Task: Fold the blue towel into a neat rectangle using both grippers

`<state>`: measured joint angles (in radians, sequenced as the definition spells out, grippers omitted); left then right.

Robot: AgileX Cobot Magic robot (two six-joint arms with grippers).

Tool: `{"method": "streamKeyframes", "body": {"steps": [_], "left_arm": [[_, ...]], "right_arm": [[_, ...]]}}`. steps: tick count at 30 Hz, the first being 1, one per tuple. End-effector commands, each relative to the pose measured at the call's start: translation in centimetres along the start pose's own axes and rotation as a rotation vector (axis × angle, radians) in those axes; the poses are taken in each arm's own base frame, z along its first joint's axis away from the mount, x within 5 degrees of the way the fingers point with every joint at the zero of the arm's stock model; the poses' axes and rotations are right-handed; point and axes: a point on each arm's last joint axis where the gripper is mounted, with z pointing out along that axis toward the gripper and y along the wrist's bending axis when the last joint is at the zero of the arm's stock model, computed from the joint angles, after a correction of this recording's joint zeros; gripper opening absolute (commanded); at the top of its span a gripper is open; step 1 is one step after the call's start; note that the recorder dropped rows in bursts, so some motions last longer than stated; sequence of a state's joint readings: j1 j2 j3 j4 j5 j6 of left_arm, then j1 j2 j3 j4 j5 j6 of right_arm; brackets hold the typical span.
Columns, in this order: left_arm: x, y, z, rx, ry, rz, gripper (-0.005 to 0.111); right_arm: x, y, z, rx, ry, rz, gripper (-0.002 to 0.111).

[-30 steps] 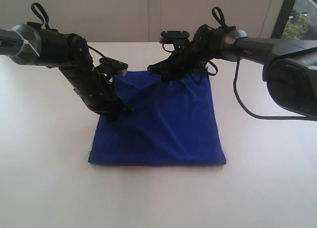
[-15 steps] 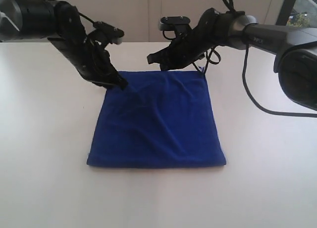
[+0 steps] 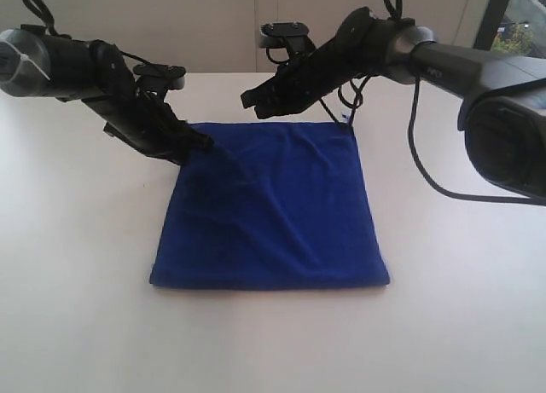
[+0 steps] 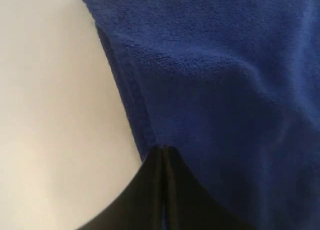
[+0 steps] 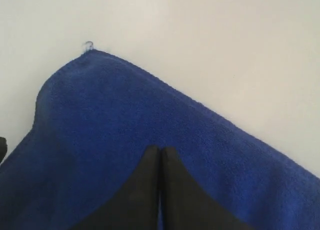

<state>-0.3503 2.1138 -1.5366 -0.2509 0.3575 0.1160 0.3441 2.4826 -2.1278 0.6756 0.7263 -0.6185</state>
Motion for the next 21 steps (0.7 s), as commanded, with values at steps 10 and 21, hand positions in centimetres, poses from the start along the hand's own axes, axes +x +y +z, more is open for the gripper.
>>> {"method": "streamKeyframes", "body": {"steps": [10,21], "left_arm": [[-0.8,-0.4,1.3,0.065,-0.033,-0.099,0.0],[-0.2,-0.6,1.8,0.09,0.018,-0.088,0.0]], "right_arm": [[1.0,-0.8,1.8,-0.037,0.023,-0.038,0.0],[0.9,-0.5,0.2,-0.098,0.085,-0.136,0.0]]}}
